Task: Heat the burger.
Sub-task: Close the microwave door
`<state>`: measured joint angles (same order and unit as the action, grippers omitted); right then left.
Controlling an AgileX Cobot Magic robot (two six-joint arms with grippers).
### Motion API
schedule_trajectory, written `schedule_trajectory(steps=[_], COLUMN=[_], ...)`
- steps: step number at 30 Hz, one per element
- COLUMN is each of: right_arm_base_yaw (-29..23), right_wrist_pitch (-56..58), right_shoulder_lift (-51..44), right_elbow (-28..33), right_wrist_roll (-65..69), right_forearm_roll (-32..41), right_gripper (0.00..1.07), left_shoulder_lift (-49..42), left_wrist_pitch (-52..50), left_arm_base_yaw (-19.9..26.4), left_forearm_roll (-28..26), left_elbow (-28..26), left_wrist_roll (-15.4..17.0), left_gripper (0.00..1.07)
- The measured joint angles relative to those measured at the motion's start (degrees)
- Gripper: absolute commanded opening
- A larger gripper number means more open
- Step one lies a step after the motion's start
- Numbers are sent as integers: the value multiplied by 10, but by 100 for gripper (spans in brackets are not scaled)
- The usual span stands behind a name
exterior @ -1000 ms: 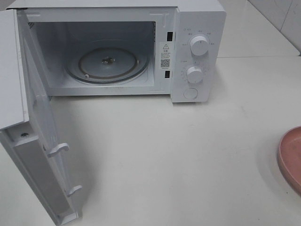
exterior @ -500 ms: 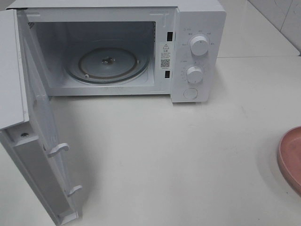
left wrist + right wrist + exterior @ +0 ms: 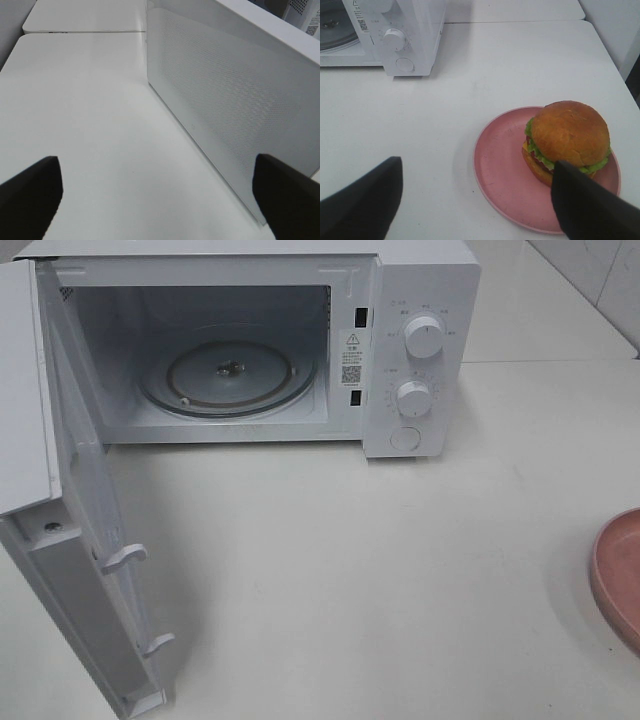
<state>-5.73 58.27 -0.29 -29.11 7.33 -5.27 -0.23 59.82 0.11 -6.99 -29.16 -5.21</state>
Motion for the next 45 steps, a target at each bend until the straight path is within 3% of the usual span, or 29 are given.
schedule_trajectory(steps=[7,10,15,17,18,20,21,23,24,25,26,27,28,34,36,45], right_arm_base_yaw=[0,0,0,0,0,0,0,0,0,0,0,0,0,0,0,0], right_wrist_pitch=[0,0,0,0,0,0,0,0,0,0,0,0,0,0,0,0], right_shoulder_lift=[0,0,0,0,0,0,0,0,0,0,0,0,0,0,0,0], right_elbow=[0,0,0,0,0,0,0,0,0,0,0,0,0,0,0,0], right_wrist_roll=[0,0,0,0,0,0,0,0,0,0,0,0,0,0,0,0], right_forearm_roll=[0,0,0,0,0,0,0,0,0,0,0,0,0,0,0,0], right_gripper=[76,76,76,76,76,76,76,76,76,76,76,76,76,76,76,76], left_shoulder_lift=[0,-1,26,56,56,90,90,125,125,149,149,176,208,270,324,410], left_wrist_pitch=[0,-3,-30,-53,-53,-83,-83,-116,-116,-136,-136,-156,-171,-211,-304,-545], left_arm_base_yaw=[0,0,0,0,0,0,0,0,0,0,0,0,0,0,0,0], left_forearm_roll=[-6,-9,-9,-9,-9,-9,-9,-9,-9,-9,-9,-7,-1,14,18,19], left_elbow=[0,-3,-17,-17,-17,-17,-17,-17,-17,-17,-17,-17,-17,-11,15,108], left_wrist_roll=[3,22,41,42,42,42,42,42,42,42,42,42,42,41,29,23], left_gripper=[98,97,87,75,75,57,57,40,40,27,27,9,0,0,0,0])
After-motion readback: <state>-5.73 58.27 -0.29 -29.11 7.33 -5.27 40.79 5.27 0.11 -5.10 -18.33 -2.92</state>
